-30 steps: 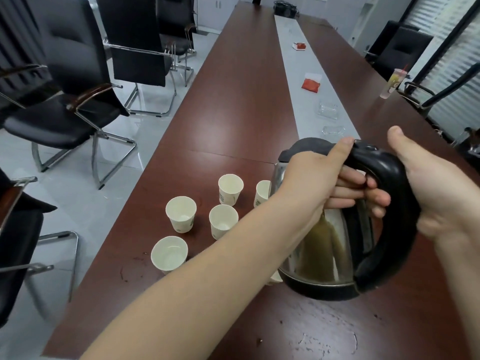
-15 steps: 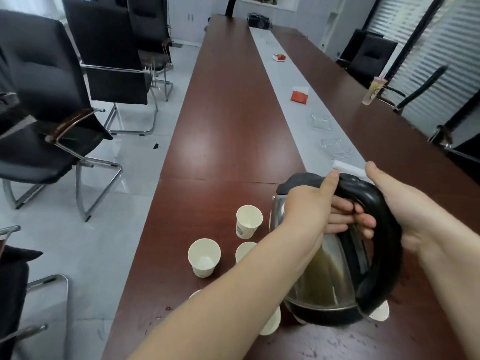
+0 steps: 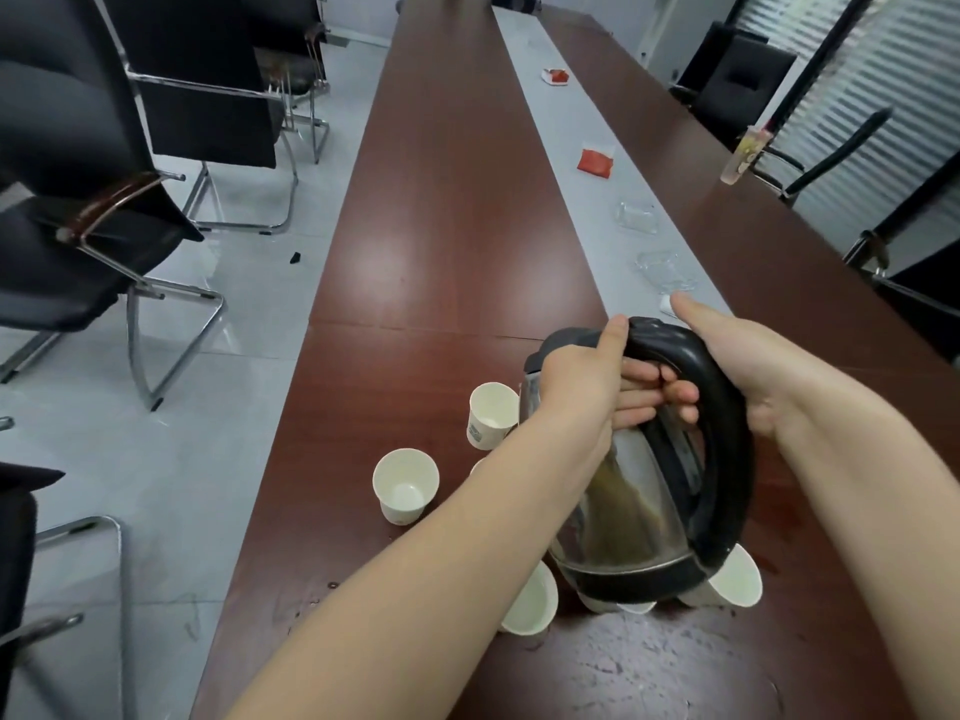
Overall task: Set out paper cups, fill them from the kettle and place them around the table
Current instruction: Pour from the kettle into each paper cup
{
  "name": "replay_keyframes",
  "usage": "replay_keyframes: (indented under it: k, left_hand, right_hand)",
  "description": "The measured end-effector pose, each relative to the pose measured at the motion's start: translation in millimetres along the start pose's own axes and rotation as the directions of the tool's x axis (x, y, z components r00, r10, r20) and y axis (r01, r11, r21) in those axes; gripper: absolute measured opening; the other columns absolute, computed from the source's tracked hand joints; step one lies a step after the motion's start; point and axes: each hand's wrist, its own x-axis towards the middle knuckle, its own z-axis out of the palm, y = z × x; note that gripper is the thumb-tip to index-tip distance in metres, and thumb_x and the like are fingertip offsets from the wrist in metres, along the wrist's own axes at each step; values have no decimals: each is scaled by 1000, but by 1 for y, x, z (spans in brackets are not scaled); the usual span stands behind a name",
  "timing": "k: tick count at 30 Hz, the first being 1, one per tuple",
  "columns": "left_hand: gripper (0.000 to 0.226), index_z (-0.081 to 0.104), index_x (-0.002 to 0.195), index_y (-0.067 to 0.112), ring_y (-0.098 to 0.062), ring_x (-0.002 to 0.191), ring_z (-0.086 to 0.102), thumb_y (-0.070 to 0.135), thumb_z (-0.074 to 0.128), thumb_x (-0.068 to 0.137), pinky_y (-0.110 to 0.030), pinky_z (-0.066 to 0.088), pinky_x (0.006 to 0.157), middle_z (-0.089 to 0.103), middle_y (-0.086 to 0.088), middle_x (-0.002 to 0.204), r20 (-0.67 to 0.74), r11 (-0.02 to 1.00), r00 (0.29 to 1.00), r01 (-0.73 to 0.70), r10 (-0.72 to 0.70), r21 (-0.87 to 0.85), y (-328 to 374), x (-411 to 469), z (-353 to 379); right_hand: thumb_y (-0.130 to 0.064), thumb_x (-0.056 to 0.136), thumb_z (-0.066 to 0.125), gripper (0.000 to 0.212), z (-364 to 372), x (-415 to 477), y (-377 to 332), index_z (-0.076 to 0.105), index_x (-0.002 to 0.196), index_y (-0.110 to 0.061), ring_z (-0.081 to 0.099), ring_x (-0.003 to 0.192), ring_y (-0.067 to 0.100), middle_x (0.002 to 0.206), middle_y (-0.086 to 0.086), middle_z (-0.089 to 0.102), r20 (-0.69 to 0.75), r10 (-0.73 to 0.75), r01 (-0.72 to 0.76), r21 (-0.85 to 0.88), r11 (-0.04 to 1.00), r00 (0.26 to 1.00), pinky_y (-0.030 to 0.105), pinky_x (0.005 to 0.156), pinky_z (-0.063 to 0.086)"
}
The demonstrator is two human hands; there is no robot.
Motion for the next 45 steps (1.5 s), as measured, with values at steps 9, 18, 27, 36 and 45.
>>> replay_keyframes:
  k: [9, 18, 27, 36, 45]
  left_hand:
    - [55, 60, 61, 4, -10, 42, 63, 45, 49, 96, -19, 53, 45, 63, -2, 46, -25, 998, 999, 22, -23, -63, -4, 11, -6]
    - [54, 62, 65, 3, -12, 46, 65, 43, 47, 97, -20, 54, 49, 66, -8, 60, -42, 992, 998, 49, -54, -117, -5, 19, -10]
    - [55, 61, 65, 2, -13, 46, 65, 43, 45, 98, -20, 55, 50, 66, -8, 56, -34, 985, 996, 73, -79, -158, -7, 21, -9]
    - [55, 61, 65, 3, -11, 44, 64, 43, 43, 99, -20, 54, 50, 64, -4, 49, -33, 984, 997, 70, -76, -162, -9, 23, -6]
    - [56, 60, 66, 2, -9, 43, 63, 43, 41, 99, -18, 54, 46, 65, -7, 59, -53, 977, 996, 65, -77, -201, -10, 24, -3]
  right_hand:
    - [-62, 92, 37, 73, 4, 13, -5, 49, 44, -8, 36, 27, 18, 36, 6, 38, -6, 38, -38, -70, 997, 999, 19, 33, 35]
    - [-64, 92, 35, 70, 9, 25, -12, 48, 51, -9, 36, 28, 18, 36, 5, 39, 1, 93, -92, -142, 986, 996, 18, 38, 36]
    - [-63, 92, 34, 69, 7, 28, -14, 48, 53, -8, 38, 28, 18, 36, 6, 40, -7, 99, -98, -204, 974, 995, 19, 36, 37]
    - [-61, 92, 36, 69, 5, 29, -18, 50, 53, -7, 40, 28, 19, 35, 6, 42, -27, 95, -99, -252, 963, 995, 19, 38, 39]
    - [-62, 90, 42, 66, 5, 30, -22, 49, 54, -7, 38, 27, 18, 35, 6, 40, -7, 103, -100, -279, 955, 995, 17, 34, 37]
